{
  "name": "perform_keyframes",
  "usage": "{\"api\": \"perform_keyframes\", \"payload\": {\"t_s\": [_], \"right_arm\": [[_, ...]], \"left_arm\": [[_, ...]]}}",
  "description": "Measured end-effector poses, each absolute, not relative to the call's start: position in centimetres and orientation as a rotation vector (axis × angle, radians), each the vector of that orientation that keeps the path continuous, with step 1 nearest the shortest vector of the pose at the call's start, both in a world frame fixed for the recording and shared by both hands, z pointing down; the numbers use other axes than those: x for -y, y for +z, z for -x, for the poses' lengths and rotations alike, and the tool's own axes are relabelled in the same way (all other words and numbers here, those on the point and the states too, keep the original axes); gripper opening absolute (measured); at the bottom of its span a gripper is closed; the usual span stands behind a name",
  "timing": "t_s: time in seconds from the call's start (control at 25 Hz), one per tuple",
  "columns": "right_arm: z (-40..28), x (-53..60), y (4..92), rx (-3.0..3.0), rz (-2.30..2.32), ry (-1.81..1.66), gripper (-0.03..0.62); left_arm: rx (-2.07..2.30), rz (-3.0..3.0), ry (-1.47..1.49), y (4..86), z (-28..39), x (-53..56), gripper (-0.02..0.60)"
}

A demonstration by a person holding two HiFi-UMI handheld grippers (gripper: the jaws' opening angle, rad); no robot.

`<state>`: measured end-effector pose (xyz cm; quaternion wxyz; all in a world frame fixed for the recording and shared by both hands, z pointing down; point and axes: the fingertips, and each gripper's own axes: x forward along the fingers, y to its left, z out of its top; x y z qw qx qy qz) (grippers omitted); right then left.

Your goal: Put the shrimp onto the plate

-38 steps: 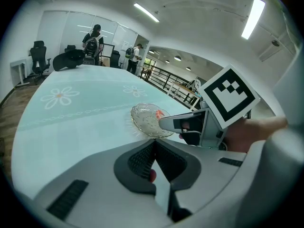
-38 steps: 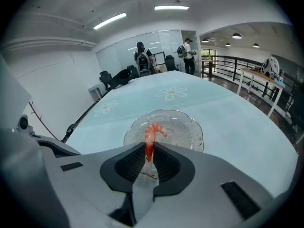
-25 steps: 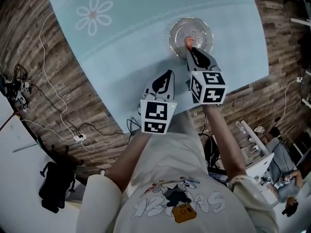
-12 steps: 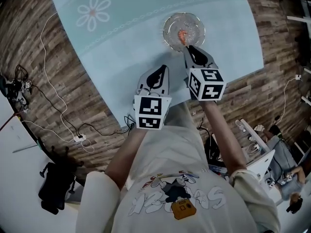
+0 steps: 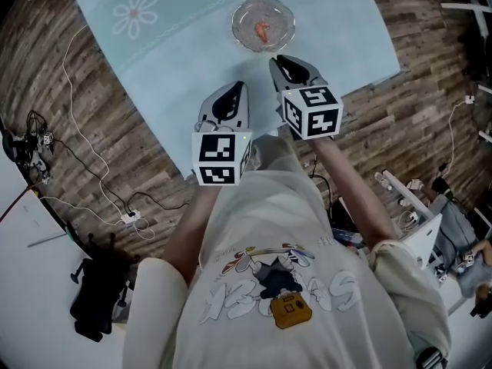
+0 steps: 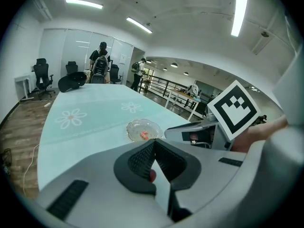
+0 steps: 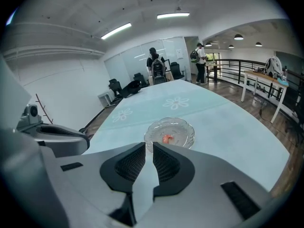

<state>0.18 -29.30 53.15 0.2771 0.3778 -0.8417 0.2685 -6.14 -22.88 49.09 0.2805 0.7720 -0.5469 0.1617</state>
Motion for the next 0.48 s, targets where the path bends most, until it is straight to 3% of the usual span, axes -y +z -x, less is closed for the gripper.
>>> {"api": "perform_keyframes", "payload": {"t_s": [0.48], "right_arm": [[-4.1,24.8,47.8,2.317,-0.958,0.659,0.064]], "left_arm": [[1.461,-2.16,0.403,43.8,3.4,19.7,0.008]]}}
